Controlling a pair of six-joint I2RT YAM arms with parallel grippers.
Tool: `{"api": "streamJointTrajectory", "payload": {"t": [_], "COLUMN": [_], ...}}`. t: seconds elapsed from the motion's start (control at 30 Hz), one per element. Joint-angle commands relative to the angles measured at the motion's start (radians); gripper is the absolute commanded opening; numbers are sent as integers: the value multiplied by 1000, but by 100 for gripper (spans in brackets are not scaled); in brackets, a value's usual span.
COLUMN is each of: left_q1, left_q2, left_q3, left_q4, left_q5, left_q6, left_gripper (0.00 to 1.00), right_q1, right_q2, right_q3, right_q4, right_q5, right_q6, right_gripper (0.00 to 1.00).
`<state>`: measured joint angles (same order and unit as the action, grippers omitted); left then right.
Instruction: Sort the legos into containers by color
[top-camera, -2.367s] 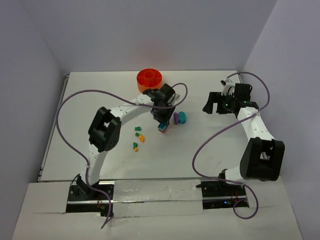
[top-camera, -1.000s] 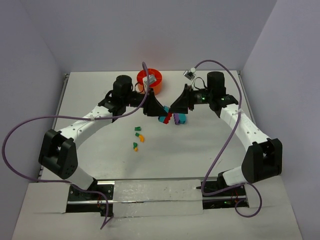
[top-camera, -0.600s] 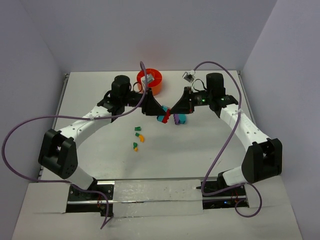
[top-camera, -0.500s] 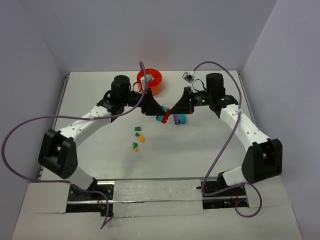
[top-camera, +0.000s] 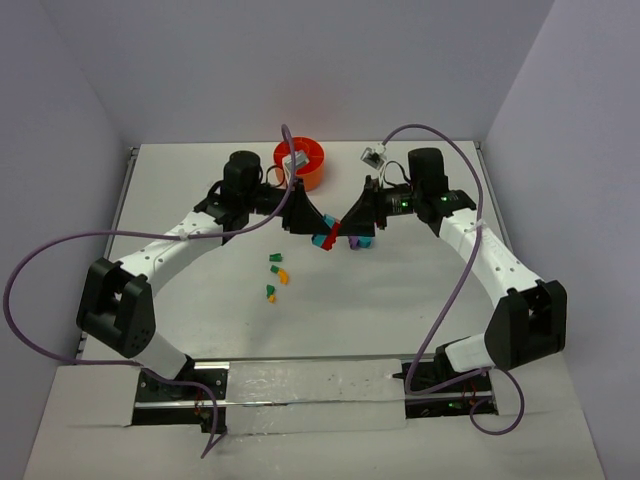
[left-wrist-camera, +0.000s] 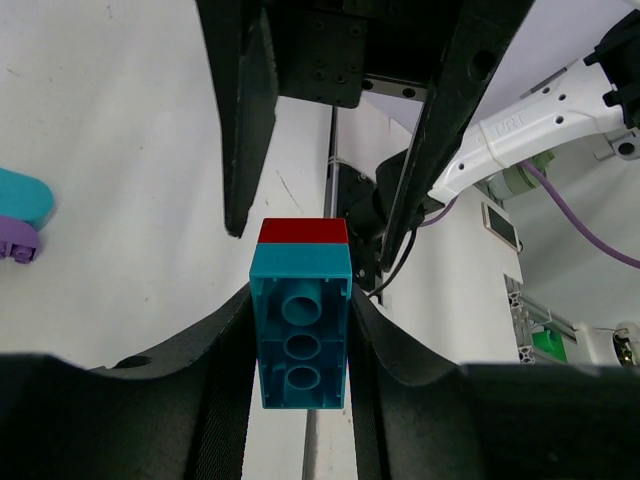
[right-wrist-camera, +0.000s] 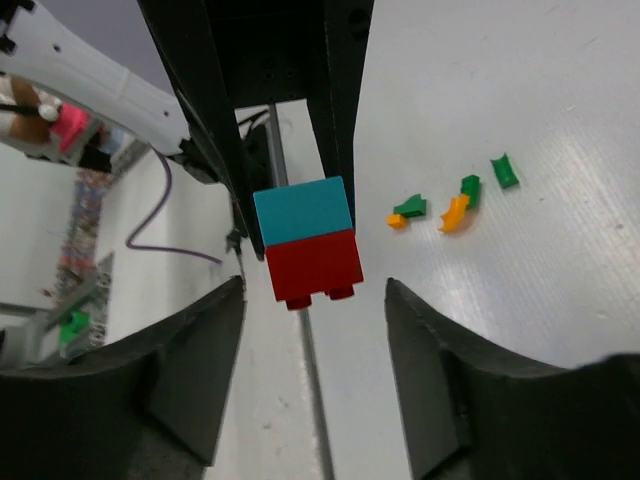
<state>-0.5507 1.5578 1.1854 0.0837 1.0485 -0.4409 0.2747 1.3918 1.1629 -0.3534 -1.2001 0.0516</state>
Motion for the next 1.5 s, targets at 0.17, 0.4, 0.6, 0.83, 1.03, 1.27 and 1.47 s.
{"api": "streamJointTrajectory", "payload": {"t": [0.17, 0.4, 0.6, 0.83, 1.03, 1.27, 1.47], "left_q1": [-2, -2, -3, -3, -3, -3, -10], "left_q2": [-31, -39, -46, -45, -42, -45, -40], "left_q3": [-2, -32, -47, -47, -46, -46, -47], "left_q4": [139, 236, 255, 250, 240, 243, 237], "left_q5": [88, 123, 132, 123, 114, 116, 111], "left_q6": [-60, -120, -136, -129, -125, -125, -123], "left_gripper": [5, 4, 4, 6, 7, 7, 8], "right_q1": [21, 21, 21, 22, 26, 29, 31], "right_q2": [-6, -2, 9, 17, 29, 39, 42], "right_q3": [70, 60, 55, 57, 66, 69, 72], "right_q4": [-14, 35, 80, 77, 51, 45, 68], "right_q5": [-22, -97, -127, -133, -116, -88, -114], "right_q6": [6, 28, 72, 71, 50, 59, 76], "right_gripper": [84, 67, 62, 56, 56, 67, 60]}}
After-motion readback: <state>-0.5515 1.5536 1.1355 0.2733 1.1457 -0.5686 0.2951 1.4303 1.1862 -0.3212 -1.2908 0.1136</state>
